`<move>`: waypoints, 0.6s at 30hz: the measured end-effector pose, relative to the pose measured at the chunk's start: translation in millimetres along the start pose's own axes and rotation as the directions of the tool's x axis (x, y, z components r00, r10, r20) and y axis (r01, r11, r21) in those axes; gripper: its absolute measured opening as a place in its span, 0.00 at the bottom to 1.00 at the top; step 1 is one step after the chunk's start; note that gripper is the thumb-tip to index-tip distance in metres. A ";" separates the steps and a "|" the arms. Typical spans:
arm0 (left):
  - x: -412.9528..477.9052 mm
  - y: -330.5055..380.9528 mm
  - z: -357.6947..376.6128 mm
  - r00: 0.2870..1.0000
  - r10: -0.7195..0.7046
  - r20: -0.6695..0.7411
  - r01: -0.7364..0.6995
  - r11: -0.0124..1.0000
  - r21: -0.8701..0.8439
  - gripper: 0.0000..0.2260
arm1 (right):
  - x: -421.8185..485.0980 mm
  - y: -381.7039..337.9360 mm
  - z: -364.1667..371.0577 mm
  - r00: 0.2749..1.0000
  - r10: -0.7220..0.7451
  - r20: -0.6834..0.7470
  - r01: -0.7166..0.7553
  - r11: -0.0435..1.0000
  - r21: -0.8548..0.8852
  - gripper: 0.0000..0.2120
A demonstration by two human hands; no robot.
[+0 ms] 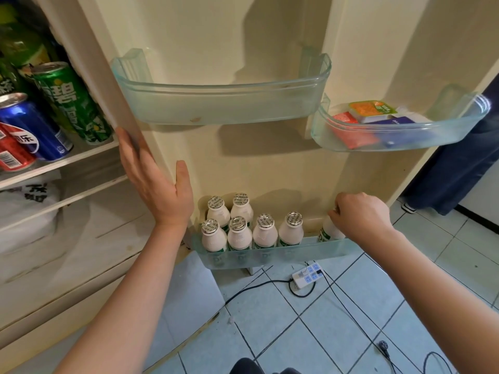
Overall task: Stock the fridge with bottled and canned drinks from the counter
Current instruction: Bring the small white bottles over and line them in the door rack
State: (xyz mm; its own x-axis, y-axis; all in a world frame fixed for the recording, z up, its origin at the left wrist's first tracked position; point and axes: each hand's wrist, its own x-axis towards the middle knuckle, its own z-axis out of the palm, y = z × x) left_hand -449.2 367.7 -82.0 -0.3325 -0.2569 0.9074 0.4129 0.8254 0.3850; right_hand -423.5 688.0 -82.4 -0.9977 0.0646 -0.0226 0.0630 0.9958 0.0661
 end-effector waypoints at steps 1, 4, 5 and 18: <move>0.3 0.1 0.0 1.000 0.001 0.000 -0.001 1.000 0.002 0.28 | 2.7 -4.1 -0.9 0.999 -0.040 0.002 0.040 0.999 -0.004 0.09; 0.7 1.5 -0.7 1.000 0.001 0.008 -0.001 1.000 0.005 0.27 | 11.0 -16.8 -4.6 0.992 -0.127 0.008 0.126 0.991 0.043 0.11; 0.9 2.0 -1.0 1.000 0.002 0.009 -0.002 1.000 0.007 0.27 | 13.8 -20.9 -6.1 0.990 -0.140 0.009 0.139 0.987 0.080 0.11; 2.5 -0.4 -0.2 1.000 0.027 -0.006 -0.027 0.999 0.021 0.28 | 38.8 -79.3 -15.0 0.934 -0.358 -0.002 0.334 0.871 0.361 0.14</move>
State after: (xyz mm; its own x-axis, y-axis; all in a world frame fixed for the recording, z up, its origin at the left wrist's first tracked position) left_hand -450.0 366.6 -79.8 -0.3156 -0.2375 0.9187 0.4043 0.8423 0.3566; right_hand -467.7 610.5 -73.5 -0.9543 -0.2958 -0.0429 -0.2688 0.9120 -0.3100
